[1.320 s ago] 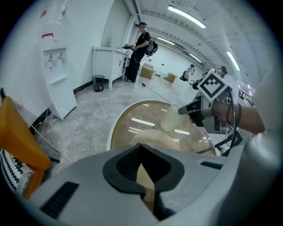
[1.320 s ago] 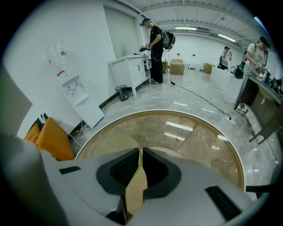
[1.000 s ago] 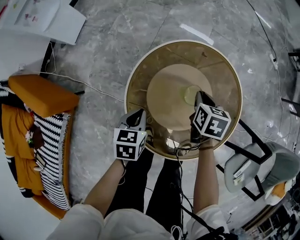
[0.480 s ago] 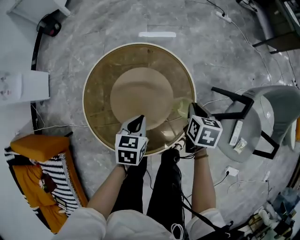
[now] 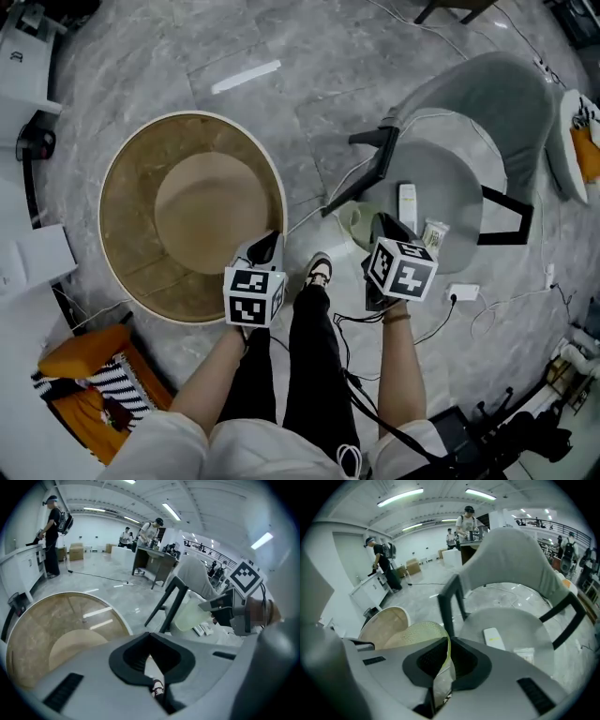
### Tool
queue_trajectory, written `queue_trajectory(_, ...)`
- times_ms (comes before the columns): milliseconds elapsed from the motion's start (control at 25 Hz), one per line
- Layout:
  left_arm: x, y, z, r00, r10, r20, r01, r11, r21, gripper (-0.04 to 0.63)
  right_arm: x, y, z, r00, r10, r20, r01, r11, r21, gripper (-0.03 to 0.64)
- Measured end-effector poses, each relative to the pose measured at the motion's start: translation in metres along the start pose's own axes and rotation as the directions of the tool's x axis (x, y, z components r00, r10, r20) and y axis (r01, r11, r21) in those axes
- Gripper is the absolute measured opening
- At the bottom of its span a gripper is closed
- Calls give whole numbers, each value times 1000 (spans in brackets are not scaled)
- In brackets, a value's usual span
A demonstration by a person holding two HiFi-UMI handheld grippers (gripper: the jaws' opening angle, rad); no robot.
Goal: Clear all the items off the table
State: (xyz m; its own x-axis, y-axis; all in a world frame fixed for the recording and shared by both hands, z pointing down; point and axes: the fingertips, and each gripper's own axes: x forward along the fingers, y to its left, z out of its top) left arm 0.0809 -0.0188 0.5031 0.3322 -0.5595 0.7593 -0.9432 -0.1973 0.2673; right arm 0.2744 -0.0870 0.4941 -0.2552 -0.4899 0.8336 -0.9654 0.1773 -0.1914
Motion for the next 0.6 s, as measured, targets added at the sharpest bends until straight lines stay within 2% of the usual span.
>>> queue_trajectory(200, 53, -90, 22, 996, -85, -30, 88, 993, 81, 8, -24, -114, -5, 996, -94, 9, 93, 990, 106, 41)
queue_trajectory(320, 77, -131, 31, 992, -117, -45, 122, 985, 120, 8, -30, -165, -7, 992, -127, 12, 123, 980, 155, 41)
queue_trajectory(440, 94, -153, 39, 990, -124, -61, 132, 978, 160, 8, -29, -197, -5, 989, -144, 18, 138, 972, 190, 41)
queue_trajectory(600, 110, -161, 45, 990, -112, -84, 126, 974, 190, 8, -19, -225, 2, 987, -158, 21, 149, 962, 228, 41)
